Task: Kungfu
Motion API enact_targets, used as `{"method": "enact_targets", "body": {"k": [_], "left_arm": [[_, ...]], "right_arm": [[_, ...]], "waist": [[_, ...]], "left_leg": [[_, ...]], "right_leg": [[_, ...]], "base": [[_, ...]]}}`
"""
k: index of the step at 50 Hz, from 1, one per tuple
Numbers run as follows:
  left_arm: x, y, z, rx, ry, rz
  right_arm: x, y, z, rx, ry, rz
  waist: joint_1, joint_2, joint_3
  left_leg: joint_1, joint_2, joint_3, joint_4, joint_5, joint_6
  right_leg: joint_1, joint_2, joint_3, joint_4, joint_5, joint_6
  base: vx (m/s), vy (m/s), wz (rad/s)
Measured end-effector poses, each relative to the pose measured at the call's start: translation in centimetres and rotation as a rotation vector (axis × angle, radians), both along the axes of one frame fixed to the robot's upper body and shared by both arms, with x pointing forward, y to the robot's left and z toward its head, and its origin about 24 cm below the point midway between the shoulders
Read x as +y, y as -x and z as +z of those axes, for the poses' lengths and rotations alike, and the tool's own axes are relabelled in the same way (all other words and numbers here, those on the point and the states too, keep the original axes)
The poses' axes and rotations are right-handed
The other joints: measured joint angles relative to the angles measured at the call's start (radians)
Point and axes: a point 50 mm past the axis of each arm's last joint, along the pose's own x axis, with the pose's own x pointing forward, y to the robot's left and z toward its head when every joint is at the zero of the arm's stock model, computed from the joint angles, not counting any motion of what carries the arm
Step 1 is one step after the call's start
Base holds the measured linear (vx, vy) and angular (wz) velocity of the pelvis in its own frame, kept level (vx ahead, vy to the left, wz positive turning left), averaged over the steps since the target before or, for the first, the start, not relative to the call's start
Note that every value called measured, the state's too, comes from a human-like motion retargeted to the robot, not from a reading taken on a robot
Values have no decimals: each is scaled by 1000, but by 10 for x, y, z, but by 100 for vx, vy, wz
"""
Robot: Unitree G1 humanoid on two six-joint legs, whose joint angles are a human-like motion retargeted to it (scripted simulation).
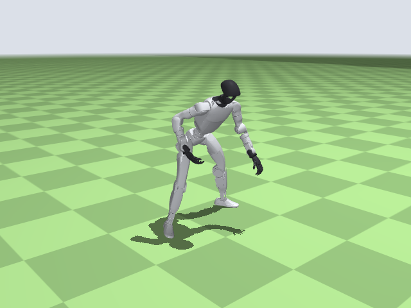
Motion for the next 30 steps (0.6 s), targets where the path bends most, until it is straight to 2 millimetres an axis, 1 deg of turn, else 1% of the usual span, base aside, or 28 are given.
{"method": "enact_targets", "body": {"k": [1,2,3,5,7,8,9,10,11,12,13,14,15,16,17,18,19,20,22,23,25,27,28,30], "left_arm": [[-10,-10,18,-53,-19,-58],[-20,-18,37,-107,-36,-116],[-30,-24,56,-162,-46,-174],[-49,-29,90,-256,-76,-286],[-73,-30,132,-379,-115,-413],[-87,-28,157,-453,-136,-480],[-103,-24,182,-535,-153,-540],[-119,-17,208,-622,-166,-597],[-132,-7,234,-713,-181,-649],[-142,5,260,-801,-193,-700],[-146,20,287,-886,-201,-745],[-145,34,311,-966,-199,-771],[-141,49,334,-1044,-194,-789],[-135,62,353,-1114,-170,-796],[-129,76,369,-1182,-150,-808],[-124,89,383,-1248,-134,-825],[-123,101,394,-1313,-131,-839],[-122,113,405,-1377,-133,-851],[-119,128,418,-1473,-185,-801],[-117,132,422,-1501,-219,-757],[-111,133,423,-1537,-261,-666],[-103,133,420,-1559,-265,-615],[-99,131,417,-1563,-261,-604],[-89,126,410,-1561,-230,-579]], "right_arm": [[-14,13,5,16,-26,-58],[-28,26,10,34,-43,-118],[-42,38,16,58,-46,-184],[-68,62,20,120,-15,-342],[-84,73,18,111,54,-561],[-86,72,15,65,98,-673],[-84,67,5,14,141,-778],[-77,57,-6,-40,177,-868],[-54,34,-27,-66,169,-940],[-26,4,-41,-87,136,-987],[5,-32,-48,-95,65,-1018],[26,-67,-47,-97,-47,-1000],[46,-98,-40,-95,-187,-957],[53,-117,-40,-43,-320,-806],[70,-127,-39,45,-471,-642],[93,-128,-39,211,-572,-456],[102,-135,-28,259,-639,-400],[100,-146,-14,242,-674,-415],[99,-171,15,84,-612,-492],[107,-177,21,39,-545,-467],[127,-182,31,-34,-405,-332],[145,-182,38,-96,-336,-163],[151,-181,39,-102,-319,-99],[161,-177,37,-90,-330,-30]], "waist": [[20,-14,7],[32,-28,4],[27,-45,-18],[43,-52,-81],[102,-2,-74],[138,25,-72],[184,40,-81],[235,48,-95],[288,39,-118],[339,30,-143],[387,23,-170],[428,15,-186],[465,6,-196],[504,-9,-192],[540,-25,-188],[574,-44,-183],[606,-67,-178],[637,-92,-174],[668,-109,-158],[674,-107,-152],[678,-100,-149],[658,-93,-148],[640,-89,-144],[615,-86,-133]], "left_leg": [[4,-7,-37,5,28,-43],[-4,-21,-65,21,34,-74],[-34,-51,-73,56,-3,-81],[-147,-40,-127,206,-66,-73],[-204,-1,-202,312,-122,-42],[-234,8,-247,363,-161,-40],[-258,3,-272,406,-195,-31],[-280,-9,-288,446,-227,-20],[-301,-24,-295,466,-238,-9],[-323,-38,-302,485,-249,1],[-349,-49,-312,503,-261,9],[-369,-59,-313,528,-280,18],[-386,-68,-310,555,-301,28],[-388,-73,-289,578,-323,39],[-390,-80,-268,596,-342,50],[-392,-91,-247,607,-355,62],[-400,-103,-235,617,-364,74],[-410,-114,-227,627,-372,84],[-415,-138,-244,639,-382,86],[-409,-147,-259,639,-384,80],[-402,-151,-285,636,-382,71],[-401,-154,-303,633,-378,65],[-391,-162,-304,628,-377,63],[-370,-170,-307,610,-367,53]], "right_leg": [[34,-4,-7,-14,15,-1],[59,-18,-8,-35,38,3],[65,-54,3,-66,77,14],[107,-65,-4,-115,117,11],[268,-28,-91,-219,185,-6],[351,-9,-151,-281,224,-16],[422,4,-207,-348,265,-28],[487,15,-262,-417,307,-41],[528,25,-299,-474,330,-67],[564,34,-339,-530,355,-90],[592,45,-384,-581,383,-107],[610,48,-430,-616,401,-108],[622,47,-476,-643,415,-102],[610,33,-484,-642,418,-100],[595,16,-487,-638,423,-104],[573,-9,-481,-628,433,-122],[553,-27,-469,-617,439,-143],[535,-42,-454,-606,444,-165],[555,-45,-429,-596,445,-181],[575,-38,-417,-595,446,-196],[597,-22,-402,-583,444,-239],[593,-18,-373,-547,436,-259],[588,-29,-340,-516,427,-259],[565,-50,-285,-448,406,-259]], "base": [[17,43,33],[23,55,39],[37,72,78],[58,79,42],[51,101,-39],[37,109,-6],[31,104,29],[28,99,57],[25,94,68],[20,80,71],[13,67,63],[5,60,52],[-3,63,29],[-8,64,15],[-9,61,14],[-5,46,33],[-2,27,50],[2,10,65],[5,1,76],[6,-4,60],[5,-3,26],[5,-5,22],[4,-8,43],[-1,-14,29]]}}
